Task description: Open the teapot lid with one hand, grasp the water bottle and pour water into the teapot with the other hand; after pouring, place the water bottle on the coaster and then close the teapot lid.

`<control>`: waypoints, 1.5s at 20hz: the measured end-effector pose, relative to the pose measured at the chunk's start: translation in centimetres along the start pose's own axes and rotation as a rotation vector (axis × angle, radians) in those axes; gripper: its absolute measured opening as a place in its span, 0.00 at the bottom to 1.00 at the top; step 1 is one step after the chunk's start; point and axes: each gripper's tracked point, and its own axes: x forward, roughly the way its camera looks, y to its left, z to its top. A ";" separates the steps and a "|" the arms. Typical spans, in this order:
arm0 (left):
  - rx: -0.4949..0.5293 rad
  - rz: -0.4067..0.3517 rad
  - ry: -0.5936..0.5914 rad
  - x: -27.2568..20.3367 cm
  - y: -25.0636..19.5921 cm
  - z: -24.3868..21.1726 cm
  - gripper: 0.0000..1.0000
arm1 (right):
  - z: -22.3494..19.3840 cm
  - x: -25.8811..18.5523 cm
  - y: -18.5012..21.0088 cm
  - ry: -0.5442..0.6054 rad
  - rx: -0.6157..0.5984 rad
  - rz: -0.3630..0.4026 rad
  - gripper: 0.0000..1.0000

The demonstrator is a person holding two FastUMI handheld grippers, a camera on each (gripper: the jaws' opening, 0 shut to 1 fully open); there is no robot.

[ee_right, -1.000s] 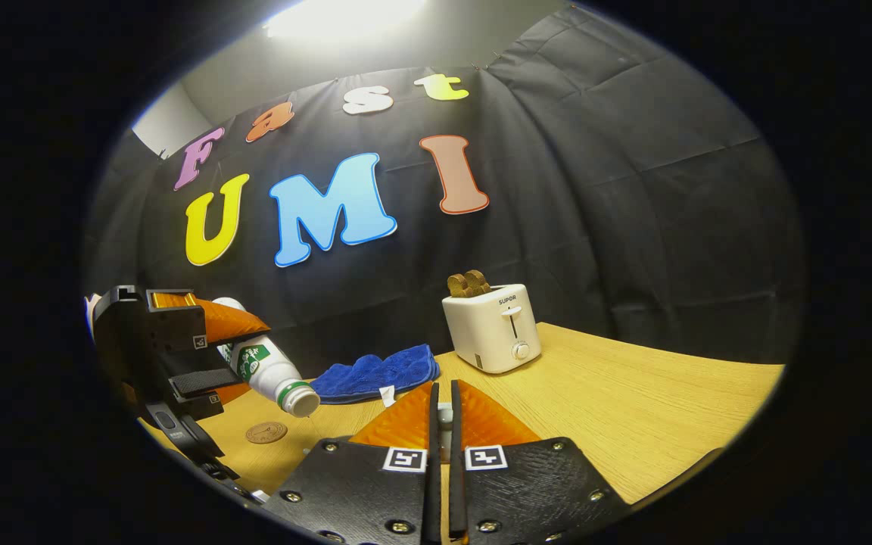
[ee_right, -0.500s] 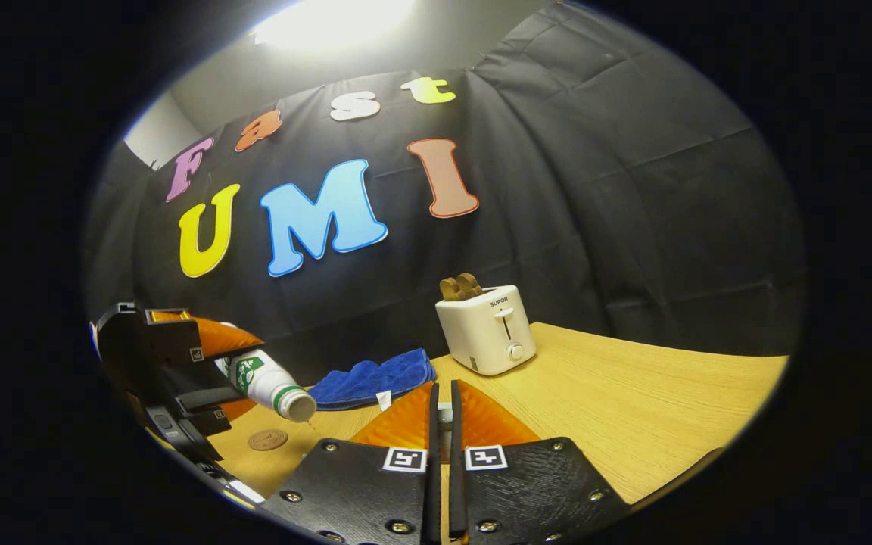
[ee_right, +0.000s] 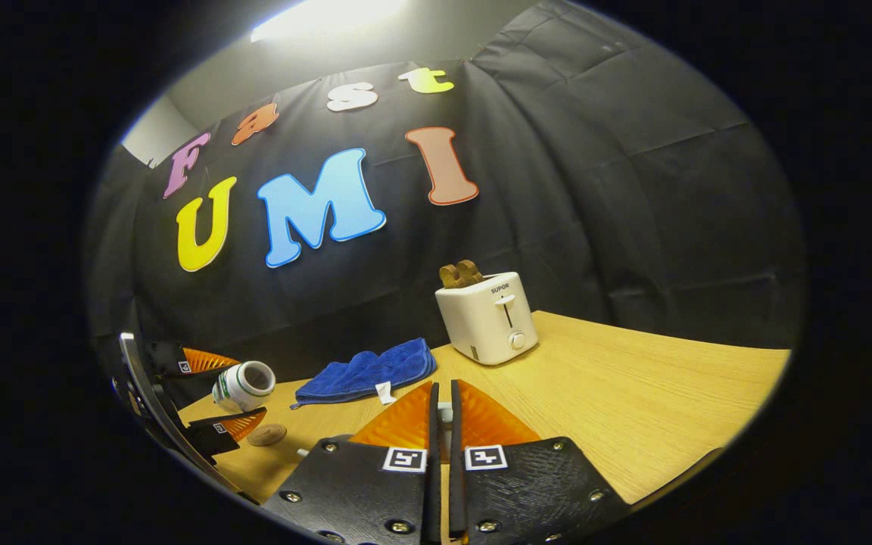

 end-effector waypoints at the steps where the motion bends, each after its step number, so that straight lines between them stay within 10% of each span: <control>1: -0.076 0.003 0.000 0.4 -0.1 -0.4 0.80 | -0.2 0.1 0.3 0.005 -0.007 0.009 0.04; 17: -1.004 0.078 0.009 2.6 -1.5 -4.1 0.77 | -4.6 2.7 9.7 0.148 -0.191 0.197 0.04; 30: -1.135 0.140 0.027 2.4 -1.5 -5.4 0.82 | -7.0 3.0 10.0 0.200 -0.248 0.191 0.04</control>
